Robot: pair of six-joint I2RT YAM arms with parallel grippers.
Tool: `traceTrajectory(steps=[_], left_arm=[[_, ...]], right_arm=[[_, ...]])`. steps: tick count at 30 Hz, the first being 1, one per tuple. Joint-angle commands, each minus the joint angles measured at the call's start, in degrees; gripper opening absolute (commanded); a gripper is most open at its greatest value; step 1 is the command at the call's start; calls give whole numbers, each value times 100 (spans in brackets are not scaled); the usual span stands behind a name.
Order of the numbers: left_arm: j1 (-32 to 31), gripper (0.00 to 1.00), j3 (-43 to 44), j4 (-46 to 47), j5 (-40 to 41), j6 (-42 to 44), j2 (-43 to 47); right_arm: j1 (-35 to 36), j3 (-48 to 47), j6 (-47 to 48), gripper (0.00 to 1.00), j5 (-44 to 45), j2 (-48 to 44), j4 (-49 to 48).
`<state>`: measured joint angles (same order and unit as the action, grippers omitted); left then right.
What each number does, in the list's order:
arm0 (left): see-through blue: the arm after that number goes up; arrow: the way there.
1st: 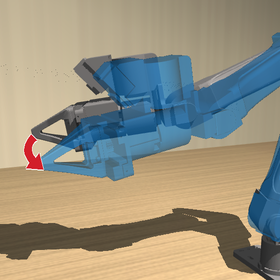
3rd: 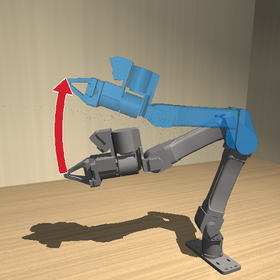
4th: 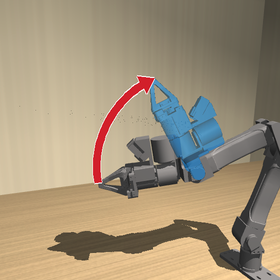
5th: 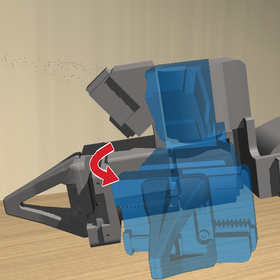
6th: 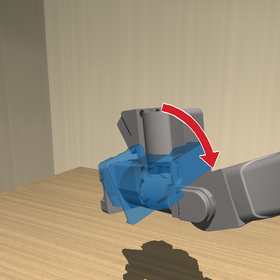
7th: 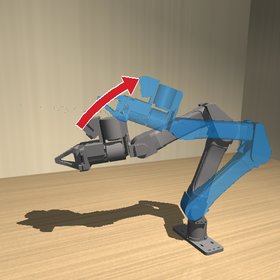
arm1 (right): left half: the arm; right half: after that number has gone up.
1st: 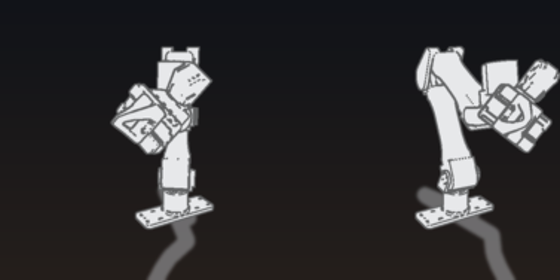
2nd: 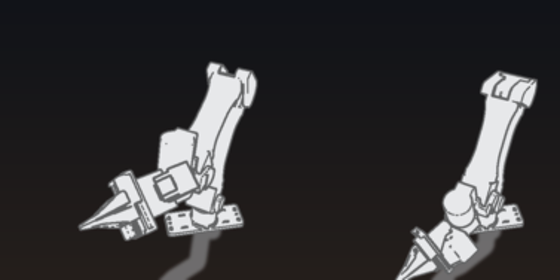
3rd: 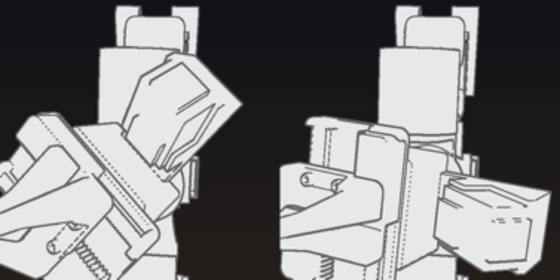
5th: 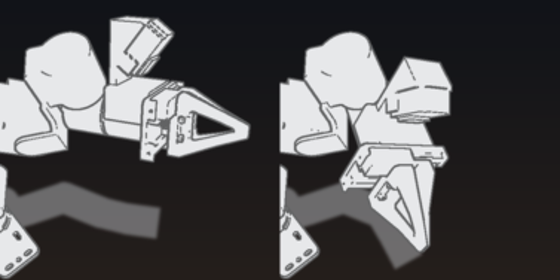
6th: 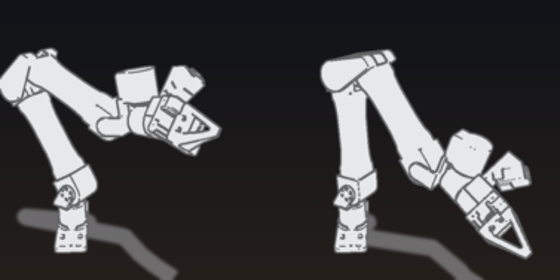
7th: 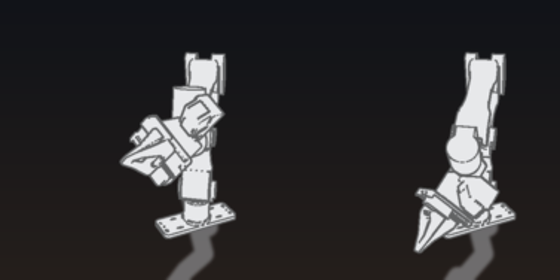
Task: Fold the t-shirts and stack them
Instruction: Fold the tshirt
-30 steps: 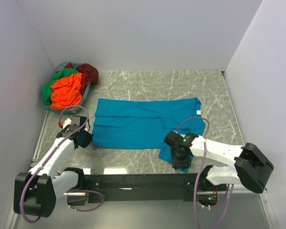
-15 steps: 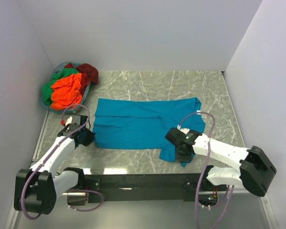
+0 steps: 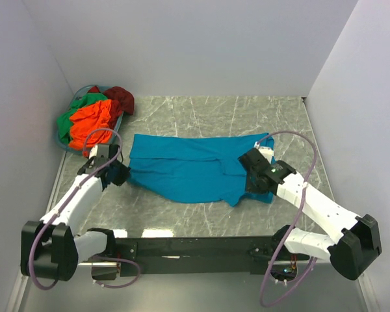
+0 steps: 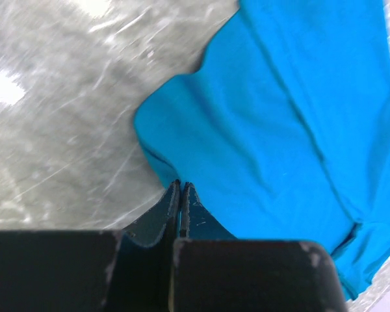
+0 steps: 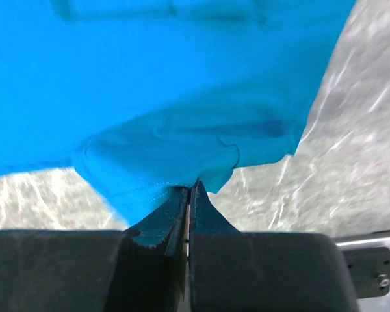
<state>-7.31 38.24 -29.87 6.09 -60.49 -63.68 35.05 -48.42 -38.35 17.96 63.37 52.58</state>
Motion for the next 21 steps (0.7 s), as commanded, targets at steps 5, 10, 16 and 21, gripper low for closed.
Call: traceTrajectory(steps=[5, 10, 16, 21], left_arm=[[19, 1, 729, 156, 94, 20, -627], [19, 0, 1018, 245, 42, 37, -970], [19, 1, 1502, -71, 498, -182, -1401], [19, 1, 1924, -177, 806, -288, -1709]], right_arm=[[-595, -896, 784, 0, 305, 473, -186], [-964, -1476, 952, 0, 358, 825, -213], [-1236, -2030, 1207, 0, 305, 1326, -283], [-1413, -2364, 1365, 0, 349, 1774, -265]])
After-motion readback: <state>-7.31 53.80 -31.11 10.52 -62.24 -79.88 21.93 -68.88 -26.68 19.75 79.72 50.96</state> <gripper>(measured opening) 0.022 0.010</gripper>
